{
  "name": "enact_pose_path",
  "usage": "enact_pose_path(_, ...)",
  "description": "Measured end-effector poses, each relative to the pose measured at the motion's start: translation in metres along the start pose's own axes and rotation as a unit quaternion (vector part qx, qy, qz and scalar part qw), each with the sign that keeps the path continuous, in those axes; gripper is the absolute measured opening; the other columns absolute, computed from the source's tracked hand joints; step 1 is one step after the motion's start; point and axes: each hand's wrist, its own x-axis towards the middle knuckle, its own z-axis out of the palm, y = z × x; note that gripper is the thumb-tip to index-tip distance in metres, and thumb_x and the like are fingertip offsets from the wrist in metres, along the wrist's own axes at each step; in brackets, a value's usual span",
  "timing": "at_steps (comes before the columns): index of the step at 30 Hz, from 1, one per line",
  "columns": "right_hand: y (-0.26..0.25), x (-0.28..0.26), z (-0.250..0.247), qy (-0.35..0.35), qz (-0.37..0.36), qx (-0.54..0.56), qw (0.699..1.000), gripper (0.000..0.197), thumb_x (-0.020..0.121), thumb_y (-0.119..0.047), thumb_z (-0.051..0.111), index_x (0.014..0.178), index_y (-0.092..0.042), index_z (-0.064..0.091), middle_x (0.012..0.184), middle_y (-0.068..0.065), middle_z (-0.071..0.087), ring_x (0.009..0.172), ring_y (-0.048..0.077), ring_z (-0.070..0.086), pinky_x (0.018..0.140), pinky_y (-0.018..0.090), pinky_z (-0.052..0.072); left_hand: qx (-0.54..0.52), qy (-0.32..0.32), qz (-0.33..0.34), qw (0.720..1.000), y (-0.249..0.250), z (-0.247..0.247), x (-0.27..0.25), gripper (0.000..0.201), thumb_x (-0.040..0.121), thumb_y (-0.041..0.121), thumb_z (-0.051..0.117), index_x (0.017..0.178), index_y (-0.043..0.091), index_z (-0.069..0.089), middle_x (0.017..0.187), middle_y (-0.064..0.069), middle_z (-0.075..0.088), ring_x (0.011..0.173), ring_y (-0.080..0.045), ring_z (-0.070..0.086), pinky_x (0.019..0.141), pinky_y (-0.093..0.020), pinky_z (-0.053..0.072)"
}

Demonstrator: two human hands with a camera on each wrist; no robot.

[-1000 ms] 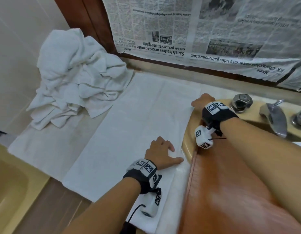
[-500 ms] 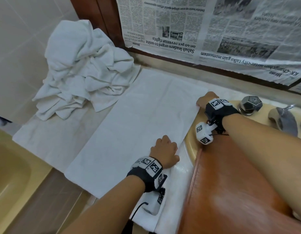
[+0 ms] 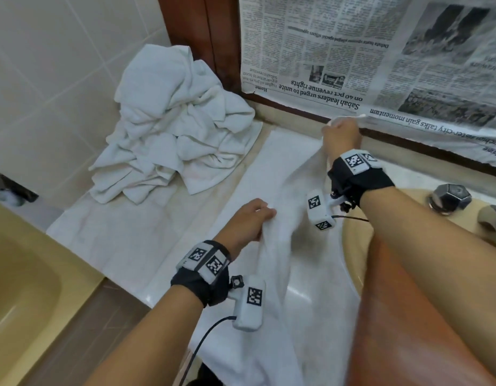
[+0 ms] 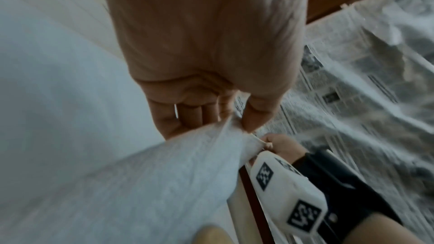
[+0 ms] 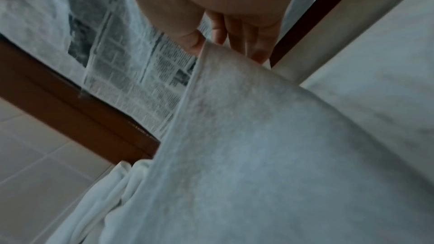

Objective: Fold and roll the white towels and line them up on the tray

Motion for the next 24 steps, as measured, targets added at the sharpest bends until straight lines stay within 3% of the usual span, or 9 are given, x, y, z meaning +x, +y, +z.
enact_pose_path(2, -0.007, -0.018, 0.032, -0.052, -0.040, -0.029, 0.997, 0.010, 0.094, -0.019, 0.049, 0.092, -0.011, 0.055, 0.083, 0.001, 0.055, 0.082, 0.022, 0.051, 0.066, 0.025, 0.037, -0.015, 0.066, -0.023, 0.997, -0.013, -0.034, 0.006, 0.020, 0.095, 0.018, 0.052, 0.075, 0.018, 0.047, 0.074, 0.001, 0.055, 0.064, -0.012, 0.053, 0.061, -0.025, 0.044)
enact_pose_path(3, -0.006, -0.027, 0.051, -0.082, -0.053, -0.060, 0.993, 0.018, 0.096, -0.022, 0.048, 0.101, -0.008, 0.058, 0.093, 0.006, 0.060, 0.089, 0.025, 0.054, 0.070, 0.026, 0.037, -0.003, 0.104, -0.035, 0.994, -0.021, -0.051, 0.011, 0.016, 0.094, 0.020, 0.053, 0.078, 0.018, 0.050, 0.083, -0.003, 0.058, 0.072, -0.016, 0.055, 0.067, -0.029, 0.046)
enact_pose_path(6, 0.015, -0.057, 0.107, -0.182, -0.035, -0.172, 0.967, 0.036, 0.096, -0.038, 0.049, 0.121, -0.014, 0.055, 0.128, 0.011, 0.056, 0.115, 0.032, 0.052, 0.091, 0.032, 0.042, 0.171, 0.165, -0.090, 0.967, -0.051, -0.097, 0.021, 0.009, 0.091, 0.028, 0.055, 0.090, 0.019, 0.056, 0.098, -0.003, 0.061, 0.091, -0.023, 0.056, 0.080, -0.031, 0.044)
enact_pose_path(8, 0.036, -0.079, 0.135, -0.221, -0.041, -0.270, 0.936, 0.045, 0.095, -0.041, 0.048, 0.133, -0.017, 0.046, 0.145, 0.010, 0.039, 0.131, 0.031, 0.038, 0.103, 0.042, 0.038, 0.241, 0.150, -0.091, 0.955, -0.068, -0.115, 0.024, 0.007, 0.087, 0.029, 0.057, 0.088, 0.022, 0.058, 0.096, -0.001, 0.065, 0.092, -0.021, 0.059, 0.077, -0.028, 0.045)
enact_pose_path(10, 0.055, -0.099, 0.147, -0.198, -0.092, -0.366, 0.905, 0.049, 0.095, -0.040, 0.046, 0.139, -0.018, 0.038, 0.155, 0.007, 0.021, 0.140, 0.027, 0.022, 0.103, 0.045, 0.037, 0.267, 0.122, -0.071, 0.953, -0.075, -0.124, 0.026, 0.005, 0.084, 0.029, 0.059, 0.084, 0.025, 0.057, 0.092, 0.000, 0.066, 0.089, -0.020, 0.061, 0.076, -0.028, 0.048)
enact_pose_path(12, 0.064, -0.115, 0.148, -0.163, -0.133, -0.406, 0.889, 0.049, 0.096, -0.038, 0.041, 0.140, -0.017, 0.035, 0.157, 0.007, 0.014, 0.142, 0.026, 0.017, 0.102, 0.044, 0.038, 0.275, 0.098, -0.058, 0.955, -0.078, -0.129, 0.028, 0.006, 0.082, 0.029, 0.061, 0.081, 0.025, 0.057, 0.088, 0.000, 0.067, 0.087, -0.019, 0.062, 0.079, -0.031, 0.050)
enact_pose_path(20, 0.072, -0.138, 0.133, -0.168, -0.111, -0.389, 0.899, 0.054, 0.098, -0.036, 0.040, 0.148, -0.019, 0.027, 0.162, 0.005, 0.005, 0.148, 0.024, 0.006, 0.112, 0.041, 0.028, 0.304, 0.062, -0.056, 0.949, -0.081, -0.135, 0.025, 0.012, 0.080, 0.040, 0.060, 0.083, 0.028, 0.059, 0.086, 0.005, 0.066, 0.087, -0.017, 0.061, 0.082, -0.032, 0.051)
enact_pose_path(22, 0.071, -0.137, 0.128, -0.185, -0.093, -0.365, 0.908, 0.054, 0.096, -0.036, 0.044, 0.146, -0.020, 0.031, 0.162, 0.003, 0.007, 0.148, 0.023, 0.009, 0.112, 0.041, 0.026, 0.349, 0.053, -0.048, 0.935, -0.079, -0.135, 0.027, 0.021, 0.083, 0.045, 0.058, 0.090, 0.026, 0.059, 0.090, 0.007, 0.064, 0.089, -0.016, 0.060, 0.081, -0.030, 0.049)
enact_pose_path(24, 0.068, -0.127, 0.121, -0.197, -0.065, -0.316, 0.926, 0.049, 0.093, -0.034, 0.052, 0.139, -0.019, 0.041, 0.159, 0.002, 0.020, 0.144, 0.024, 0.021, 0.111, 0.040, 0.029, 0.419, 0.045, -0.020, 0.907, -0.073, -0.132, 0.031, 0.029, 0.086, 0.050, 0.055, 0.101, 0.026, 0.058, 0.095, 0.007, 0.064, 0.089, -0.016, 0.060, 0.078, -0.028, 0.047)
